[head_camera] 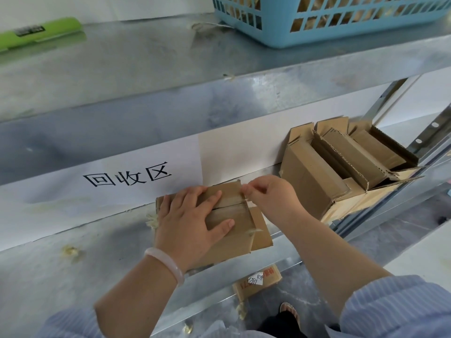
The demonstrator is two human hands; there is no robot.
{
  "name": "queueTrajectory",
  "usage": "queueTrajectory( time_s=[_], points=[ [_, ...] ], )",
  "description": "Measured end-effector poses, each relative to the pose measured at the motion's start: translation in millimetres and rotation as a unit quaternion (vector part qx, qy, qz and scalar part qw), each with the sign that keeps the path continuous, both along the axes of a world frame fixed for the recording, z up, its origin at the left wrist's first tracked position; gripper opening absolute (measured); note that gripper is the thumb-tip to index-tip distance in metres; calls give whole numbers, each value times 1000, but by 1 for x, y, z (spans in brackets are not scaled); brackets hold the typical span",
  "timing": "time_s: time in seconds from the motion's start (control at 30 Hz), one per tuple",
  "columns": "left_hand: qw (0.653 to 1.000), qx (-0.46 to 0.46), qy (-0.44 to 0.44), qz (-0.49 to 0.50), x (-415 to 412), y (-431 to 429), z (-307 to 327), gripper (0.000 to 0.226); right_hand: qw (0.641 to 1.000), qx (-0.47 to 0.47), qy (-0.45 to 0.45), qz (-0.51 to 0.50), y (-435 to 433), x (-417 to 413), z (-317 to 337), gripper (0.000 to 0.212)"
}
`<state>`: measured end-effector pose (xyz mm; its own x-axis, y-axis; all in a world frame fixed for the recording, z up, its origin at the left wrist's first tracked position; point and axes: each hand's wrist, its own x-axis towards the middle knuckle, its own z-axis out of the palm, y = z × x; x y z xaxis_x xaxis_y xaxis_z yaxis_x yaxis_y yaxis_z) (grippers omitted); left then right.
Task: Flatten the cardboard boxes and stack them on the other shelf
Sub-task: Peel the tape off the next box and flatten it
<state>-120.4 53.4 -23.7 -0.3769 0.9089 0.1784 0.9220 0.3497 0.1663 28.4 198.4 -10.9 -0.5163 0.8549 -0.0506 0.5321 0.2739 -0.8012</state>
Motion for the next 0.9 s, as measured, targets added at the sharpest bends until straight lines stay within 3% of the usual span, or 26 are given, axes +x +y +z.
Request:
queueTrajectory(
  time_s=[0.07,0.13,0.33,0.53,0.73,0.9],
  points=[
    [1000,2,2,2,1,1,0,74,998,49,-26,41,-5,2,2,10],
    [1000,0,4,5,1,1,0,74,996,62,-31,62,-8,4,1,19],
    [1000,3,4,6,1,1,-2,73,997,54,-35,31,-10,7,4,14],
    [1000,14,7,12,1,1,-5,72,976,139,-136,100,-10,-2,11,16],
    [999,9,8,31,-1,7,-5,72,992,55,-92,65,-8,-4,16,11],
    [1000,8,15,26,-1,7,-6,72,992,-121,32,-11,1,5,21,7]
  ],
)
